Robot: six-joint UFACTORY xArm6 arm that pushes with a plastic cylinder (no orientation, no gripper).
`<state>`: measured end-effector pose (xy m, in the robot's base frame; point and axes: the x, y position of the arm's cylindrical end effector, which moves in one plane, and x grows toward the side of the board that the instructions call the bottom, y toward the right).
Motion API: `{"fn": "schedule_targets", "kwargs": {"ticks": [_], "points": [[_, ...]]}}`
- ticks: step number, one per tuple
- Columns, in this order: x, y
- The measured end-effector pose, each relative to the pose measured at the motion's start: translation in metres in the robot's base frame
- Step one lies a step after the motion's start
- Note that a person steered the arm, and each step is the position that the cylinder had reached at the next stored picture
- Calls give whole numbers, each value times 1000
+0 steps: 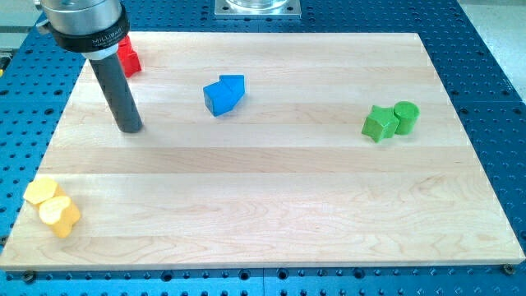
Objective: Separate the blue blocks
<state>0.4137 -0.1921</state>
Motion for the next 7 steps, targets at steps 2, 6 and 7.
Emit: {"fn": "schedule_targets", "kwargs": {"ticks": [2,6,7], "points": [[-6,0],[-42,45],[-96,95]]}}
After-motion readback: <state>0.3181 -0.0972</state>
